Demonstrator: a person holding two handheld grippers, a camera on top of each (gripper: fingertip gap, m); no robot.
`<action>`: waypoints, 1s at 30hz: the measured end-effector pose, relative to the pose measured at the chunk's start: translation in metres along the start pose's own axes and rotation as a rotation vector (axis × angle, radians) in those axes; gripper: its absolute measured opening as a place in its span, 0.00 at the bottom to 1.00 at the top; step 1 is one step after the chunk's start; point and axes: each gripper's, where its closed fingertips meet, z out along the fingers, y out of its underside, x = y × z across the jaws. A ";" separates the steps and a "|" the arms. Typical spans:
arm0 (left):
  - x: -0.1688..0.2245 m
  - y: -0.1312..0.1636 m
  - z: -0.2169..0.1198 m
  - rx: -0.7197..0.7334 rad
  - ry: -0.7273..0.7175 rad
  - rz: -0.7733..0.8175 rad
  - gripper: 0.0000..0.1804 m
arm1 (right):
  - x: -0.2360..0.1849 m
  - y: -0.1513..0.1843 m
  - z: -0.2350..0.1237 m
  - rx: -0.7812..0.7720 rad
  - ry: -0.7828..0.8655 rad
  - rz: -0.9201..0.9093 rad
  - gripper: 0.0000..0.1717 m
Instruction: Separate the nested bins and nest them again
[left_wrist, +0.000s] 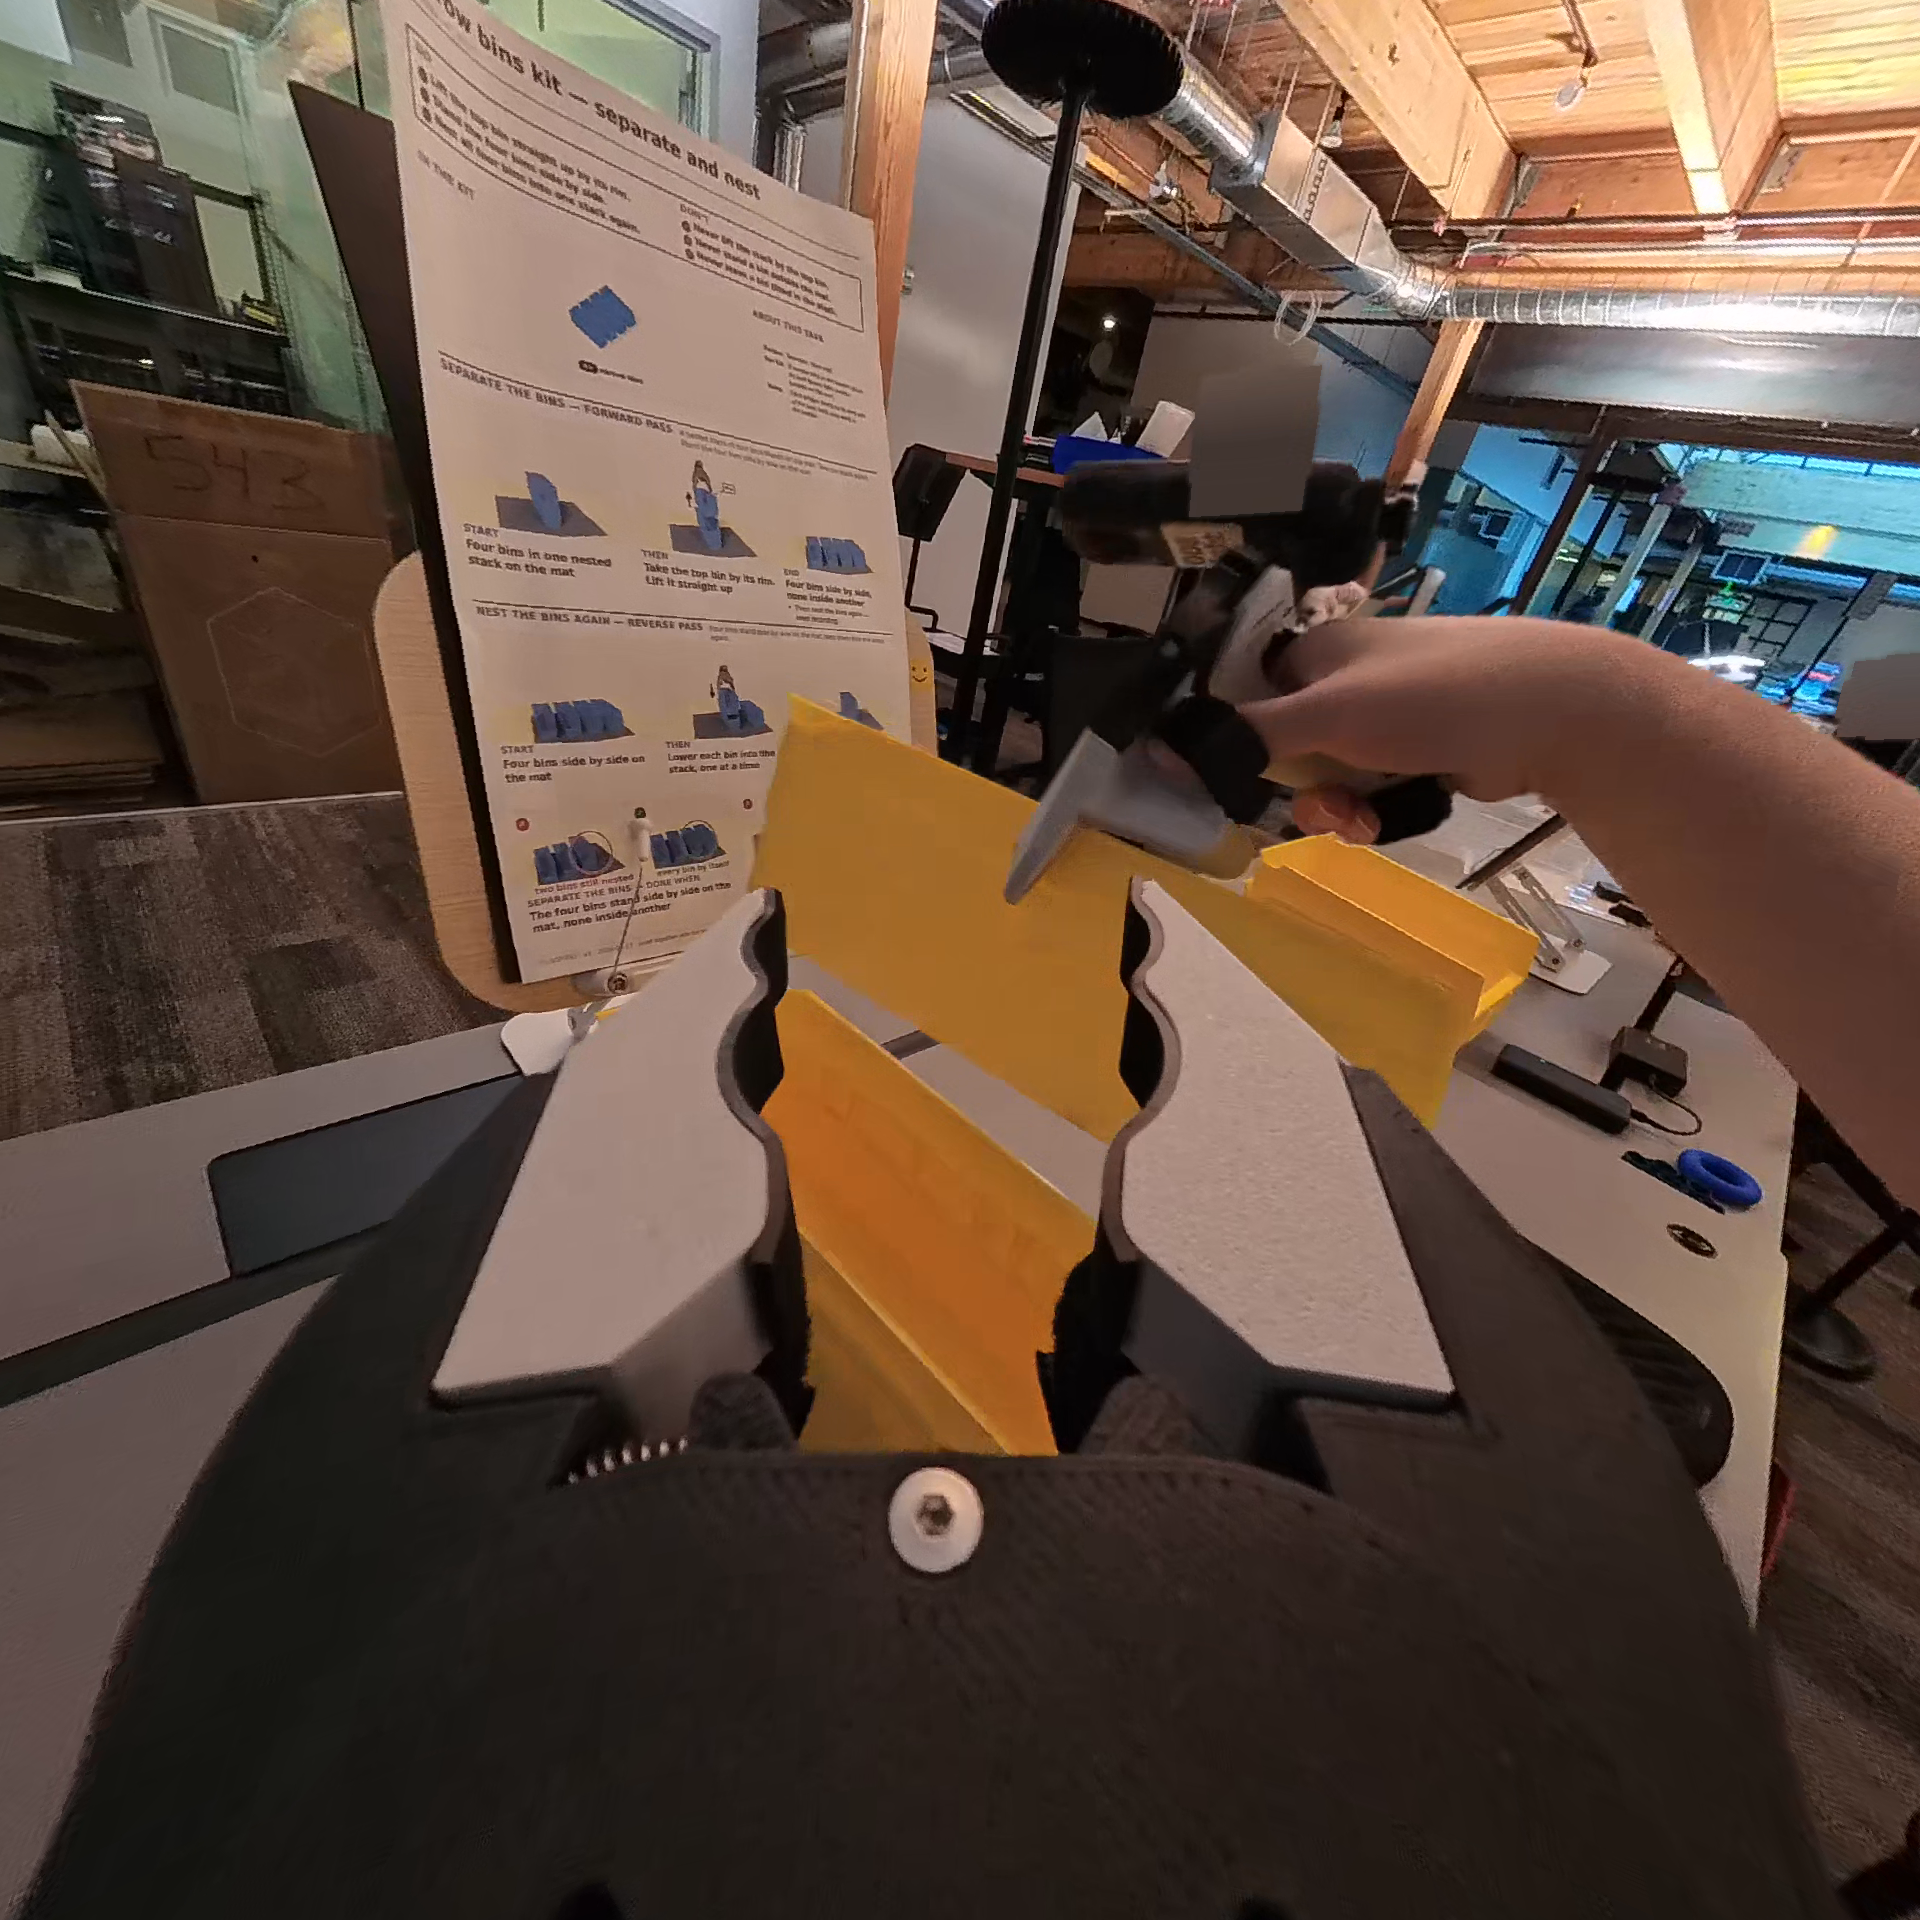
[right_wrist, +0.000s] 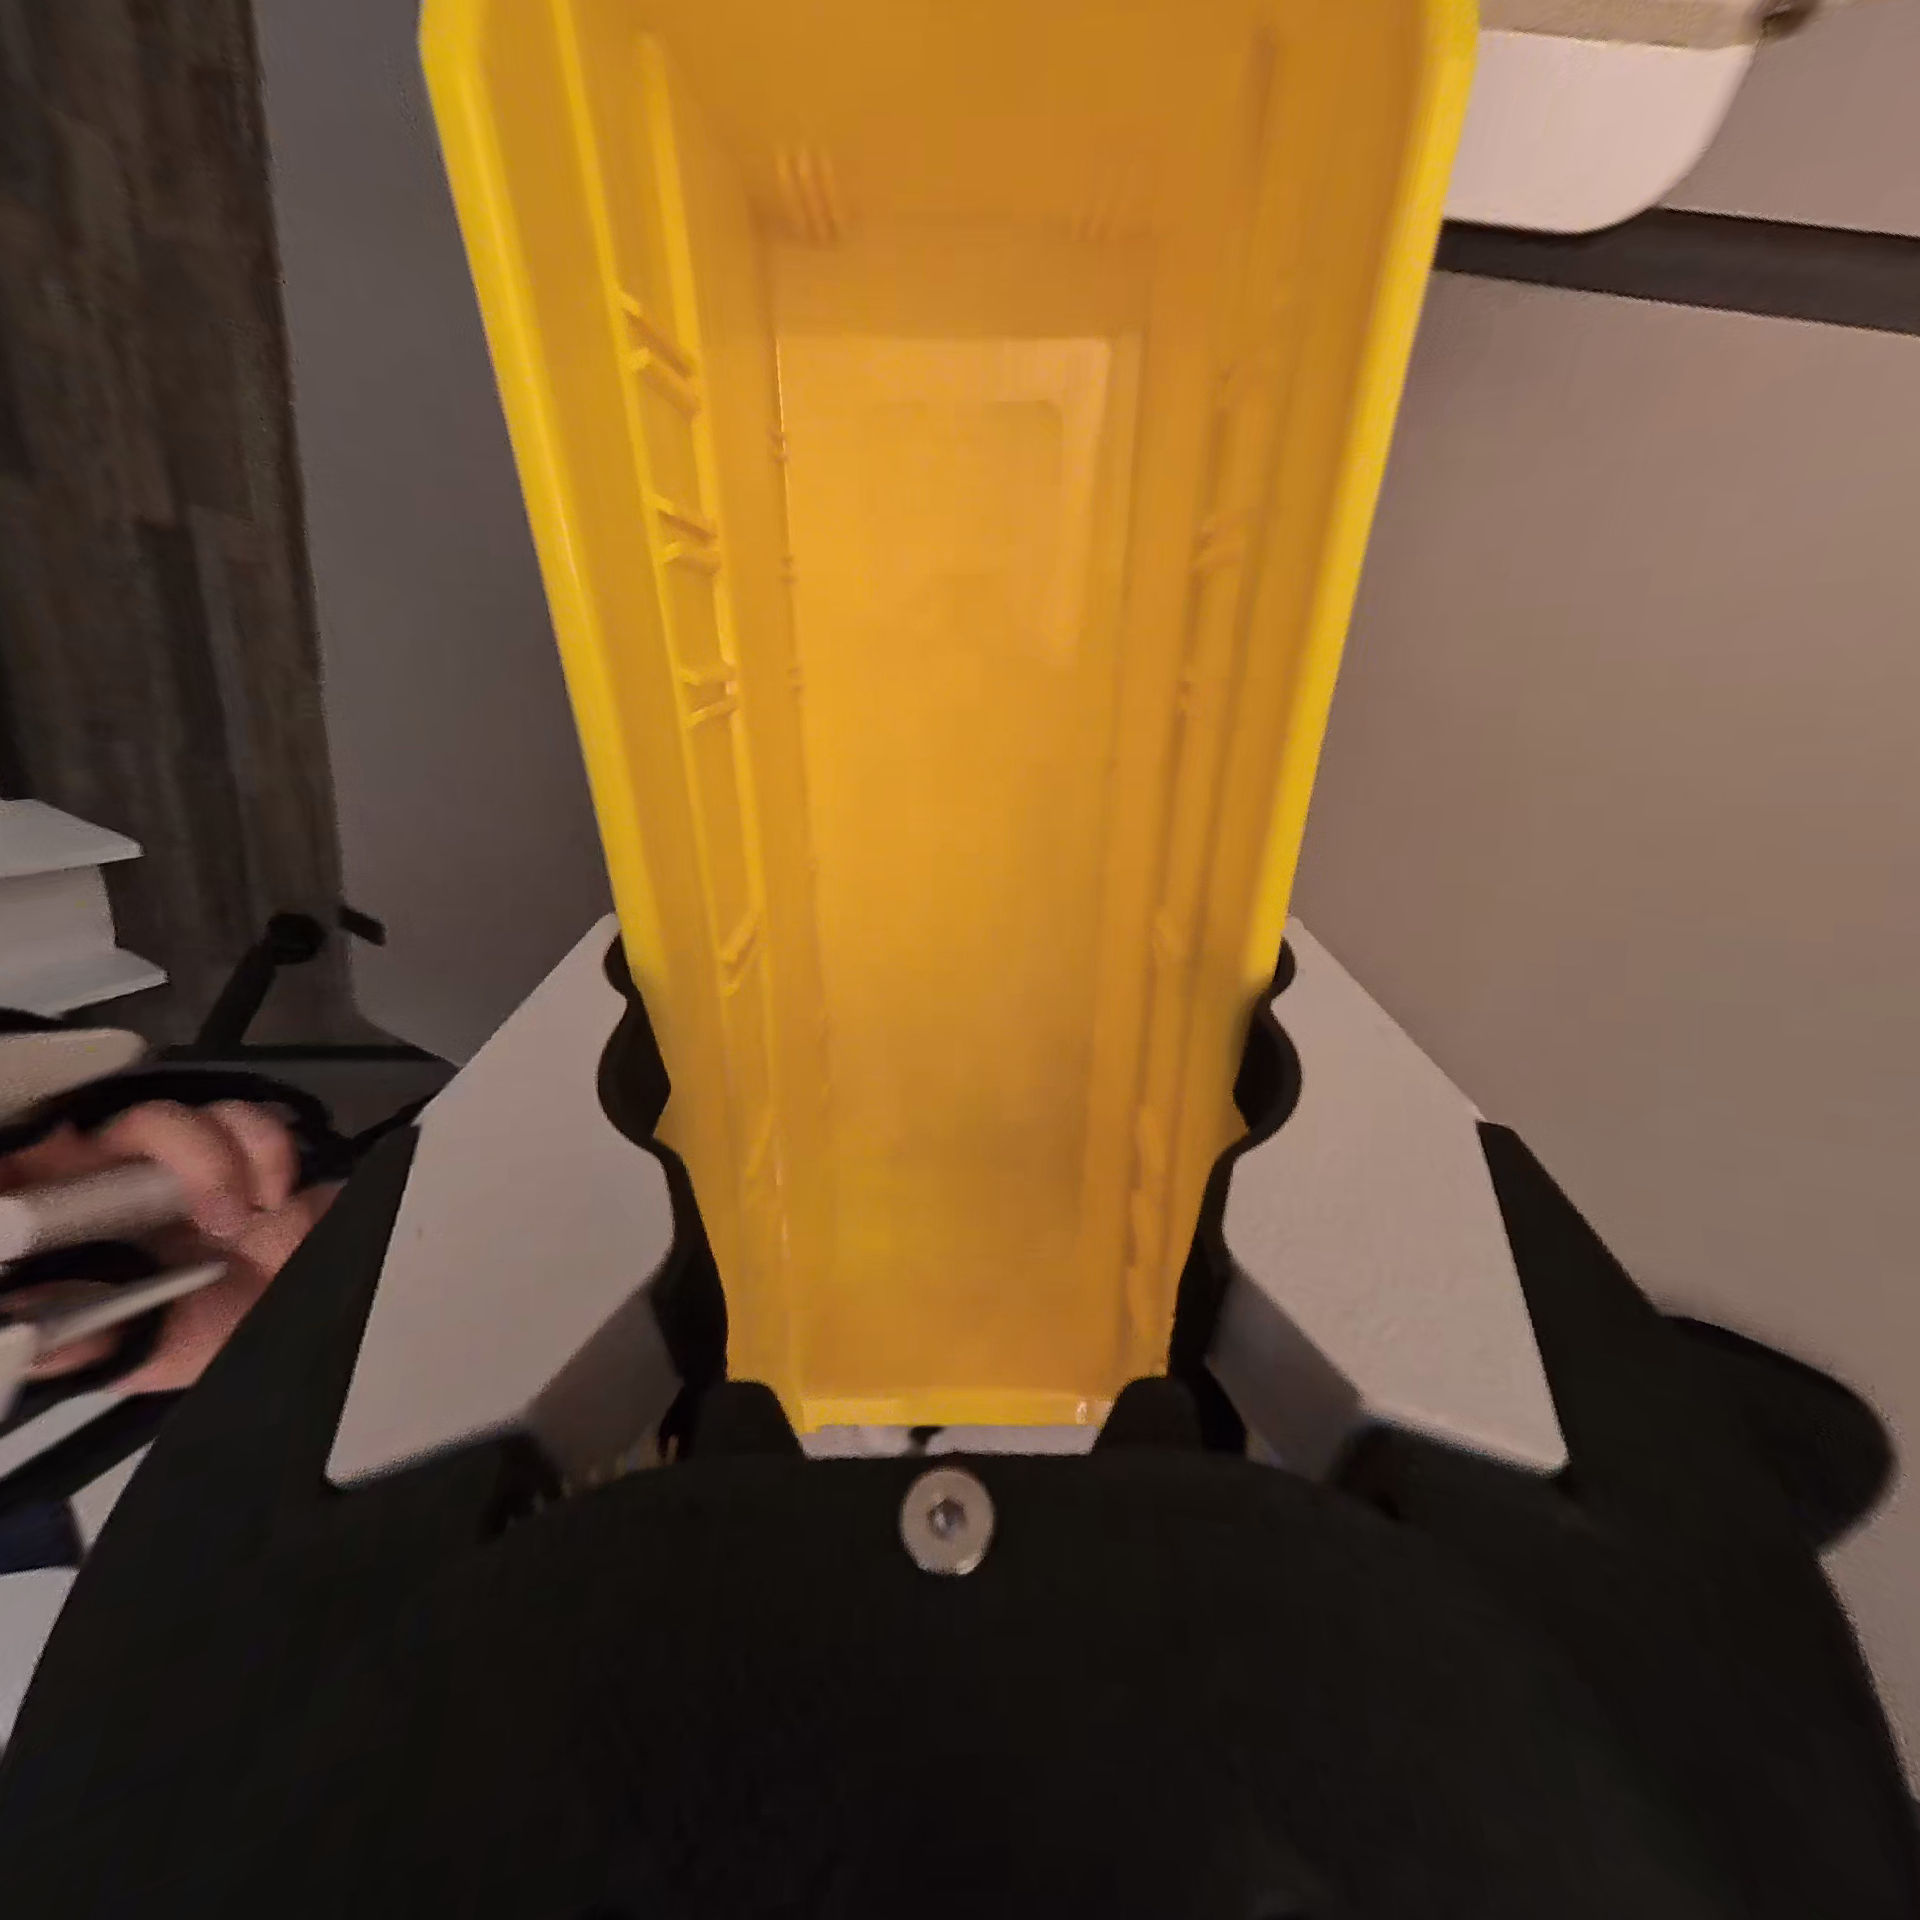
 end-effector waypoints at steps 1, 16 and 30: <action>-0.001 0.000 0.000 0.000 -0.006 -0.001 0.36 | -0.013 -0.002 0.006 -0.006 -0.020 0.013 0.67; 0.001 -0.005 -0.008 0.029 0.019 -0.011 0.35 | -0.046 -0.005 0.082 -0.077 0.123 0.115 0.68; 0.006 -0.009 -0.011 0.046 0.047 -0.010 0.35 | -0.026 -0.005 0.092 -0.090 0.224 0.138 0.67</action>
